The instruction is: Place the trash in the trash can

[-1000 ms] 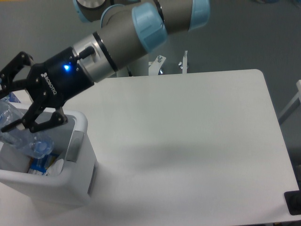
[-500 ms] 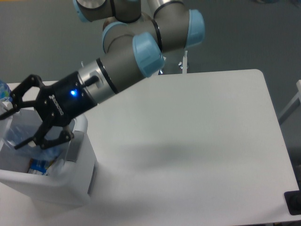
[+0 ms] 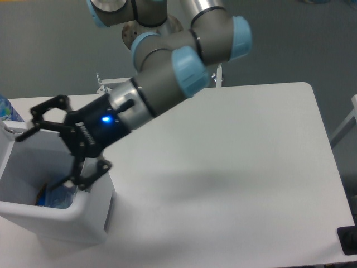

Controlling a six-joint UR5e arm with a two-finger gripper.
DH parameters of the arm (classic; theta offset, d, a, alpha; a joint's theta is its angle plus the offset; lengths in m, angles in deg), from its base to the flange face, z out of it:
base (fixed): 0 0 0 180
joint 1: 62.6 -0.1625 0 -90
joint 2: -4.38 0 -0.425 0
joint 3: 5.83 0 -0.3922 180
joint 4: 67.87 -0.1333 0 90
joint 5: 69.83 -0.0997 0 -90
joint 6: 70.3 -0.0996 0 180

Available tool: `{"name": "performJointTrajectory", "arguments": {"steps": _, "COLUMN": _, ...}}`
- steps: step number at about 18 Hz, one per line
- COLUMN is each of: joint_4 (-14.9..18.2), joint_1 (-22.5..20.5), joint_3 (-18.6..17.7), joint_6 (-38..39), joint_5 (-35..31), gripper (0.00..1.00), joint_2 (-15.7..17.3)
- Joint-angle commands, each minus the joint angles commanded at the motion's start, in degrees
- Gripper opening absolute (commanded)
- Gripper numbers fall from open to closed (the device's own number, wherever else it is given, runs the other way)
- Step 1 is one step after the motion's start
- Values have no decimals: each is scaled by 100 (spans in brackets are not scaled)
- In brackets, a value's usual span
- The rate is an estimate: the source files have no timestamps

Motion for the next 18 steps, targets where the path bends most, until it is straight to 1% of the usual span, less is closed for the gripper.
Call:
{"name": "performJointTrajectory", "arguments": {"steps": 2, "joint_4": 0, "joint_1": -404, "joint_3": 9, "joint_6": -26, "joint_5": 0, "gripper": 100, "joint_2": -9}}
{"name": "performJointTrajectory", "arguments": {"steps": 4, "joint_4": 0, "joint_1": -677, "joint_3": -9, "joint_6": -96, "joint_5": -35, "gripper": 100, "joint_2": -61}}
{"name": "performJointTrajectory", "arguments": {"steps": 6, "joint_4": 9, "joint_1": -976, "joint_3": 201, "joint_6": -114, "joint_5": -376, "gripper": 100, "joint_2": -262}}
{"name": "performJointTrajectory", "arguments": {"steps": 7, "joint_4": 9, "joint_1": -1056, "joint_3": 324, "joint_6": -114, "joint_5": -604, "gripper": 100, "joint_2": -342}}
{"name": "performJointTrajectory", "arguments": {"steps": 9, "joint_4": 9, "joint_1": -1065, "joint_3": 561, "joint_6": -123, "joint_5": -1061, "gripper": 100, "joint_2": -509}}
{"name": "performJointTrajectory", "arguments": {"steps": 10, "joint_4": 9, "joint_1": -1065, "joint_3": 623, "joint_6": -132, "joint_5": -1307, "gripper": 100, "joint_2": -562}}
{"name": "performJointTrajectory", "arguments": {"steps": 11, "joint_4": 17, "joint_1": -1118, "joint_3": 615, "joint_6": -201, "joint_5": -1536, "gripper": 100, "joint_2": -597}}
{"name": "performJointTrajectory", "arguments": {"steps": 13, "joint_4": 87, "joint_1": -1188, "joint_3": 467, "joint_6": -770, "joint_5": -1984, "gripper": 100, "joint_2": -615}}
{"name": "performJointTrajectory", "arguments": {"steps": 14, "joint_4": 166, "joint_1": -1188, "joint_3": 431, "joint_6": -1069, "joint_5": -2308, "gripper": 100, "joint_2": -624}}
{"name": "performJointTrajectory", "arguments": {"steps": 15, "joint_4": 350, "joint_1": -1188, "joint_3": 370, "joint_6": -1290, "joint_5": -2729, "gripper": 100, "joint_2": -615}}
{"name": "performJointTrajectory", "arguments": {"steps": 16, "joint_4": 682, "joint_1": -1145, "joint_3": 213, "joint_6": -1623, "joint_5": -3412, "gripper": 100, "joint_2": -572}}
{"name": "performJointTrajectory", "arguments": {"steps": 18, "joint_4": 896, "joint_1": -1040, "joint_3": 193, "joint_6": -2151, "joint_5": -4285, "gripper": 100, "joint_2": -554}}
